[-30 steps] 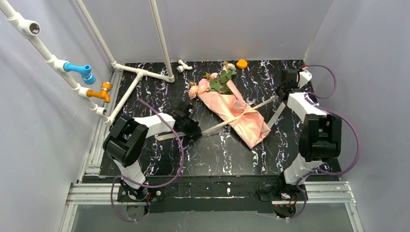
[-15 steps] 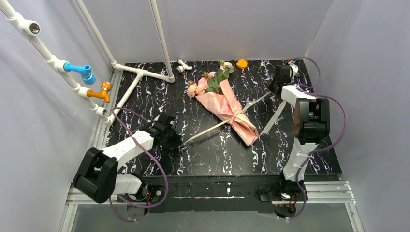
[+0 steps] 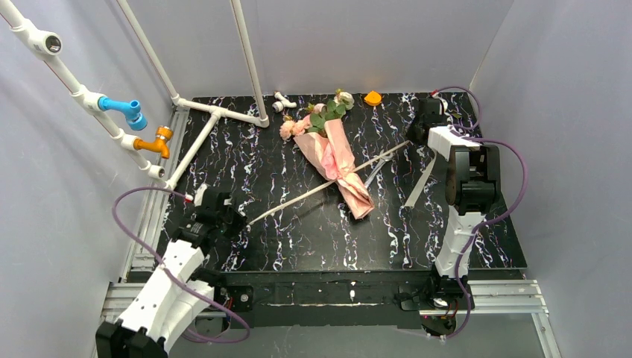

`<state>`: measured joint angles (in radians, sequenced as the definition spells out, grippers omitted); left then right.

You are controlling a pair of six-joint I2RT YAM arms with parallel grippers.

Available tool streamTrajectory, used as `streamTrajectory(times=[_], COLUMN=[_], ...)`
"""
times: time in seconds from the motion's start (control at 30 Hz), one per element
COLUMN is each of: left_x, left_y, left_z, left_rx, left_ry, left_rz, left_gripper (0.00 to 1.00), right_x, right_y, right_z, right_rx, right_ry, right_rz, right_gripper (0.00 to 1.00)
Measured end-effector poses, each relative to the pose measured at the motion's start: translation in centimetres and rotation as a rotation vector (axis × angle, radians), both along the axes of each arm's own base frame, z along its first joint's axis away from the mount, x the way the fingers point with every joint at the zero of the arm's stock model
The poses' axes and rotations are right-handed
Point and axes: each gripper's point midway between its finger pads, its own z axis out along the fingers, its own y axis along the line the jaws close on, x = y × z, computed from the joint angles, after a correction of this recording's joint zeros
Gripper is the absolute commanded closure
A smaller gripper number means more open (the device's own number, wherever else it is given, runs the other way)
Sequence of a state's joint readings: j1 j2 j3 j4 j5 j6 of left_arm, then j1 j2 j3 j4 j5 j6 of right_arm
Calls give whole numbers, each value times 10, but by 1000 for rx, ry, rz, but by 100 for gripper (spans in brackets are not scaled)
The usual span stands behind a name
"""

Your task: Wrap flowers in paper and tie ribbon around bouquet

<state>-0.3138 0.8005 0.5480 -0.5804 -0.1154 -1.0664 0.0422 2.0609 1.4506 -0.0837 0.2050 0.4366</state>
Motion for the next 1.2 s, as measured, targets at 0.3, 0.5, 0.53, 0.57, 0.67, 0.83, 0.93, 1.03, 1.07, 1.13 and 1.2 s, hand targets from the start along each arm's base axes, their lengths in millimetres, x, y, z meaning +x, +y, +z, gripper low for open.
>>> streamTrajectory(times=[0.3, 0.5, 0.53, 0.57, 0.67, 0.83, 0.93, 1.03, 1.07, 1.13, 1.2], left_x=[-8, -2, 1, 2, 4, 5, 3, 3, 2, 3, 2], left_y=[31, 43, 44, 46, 51, 59, 63, 64, 64, 60, 52], left_z=[-3, 1, 0, 0, 0, -3, -4, -3, -2, 1, 4], left_rx=[30, -33, -54, -66, -115, -130, -103, -76, -68, -54, -44], left_ry=[38, 32, 37, 43, 51, 63, 58, 45, 40, 20, -2], left_rz=[99, 166, 174, 183, 213, 217, 190, 158, 144, 109, 57], left_gripper=[100, 100, 100, 100, 100, 100, 94, 72, 61, 46, 43], right_x=[-21, -47, -52, -58, -78, -107, -120, -118, -117, -119, -126], right_y=[2, -21, -26, -32, -43, -44, -39, -27, -25, -20, -15], right_z=[10, 37, 37, 36, 27, 17, 29, 47, 51, 56, 56], right_rx=[12, 58, 65, 70, 80, 113, 78, 58, 57, 52, 34], right_ry=[19, -4, 1, 9, 53, 97, 70, 16, 3, -15, -15], right_rz=[11, -56, -72, -90, -128, -169, -176, -157, -154, -140, -128], right_gripper=[99, 99, 99, 99, 99, 99, 90, 43, 32, 18, 12])
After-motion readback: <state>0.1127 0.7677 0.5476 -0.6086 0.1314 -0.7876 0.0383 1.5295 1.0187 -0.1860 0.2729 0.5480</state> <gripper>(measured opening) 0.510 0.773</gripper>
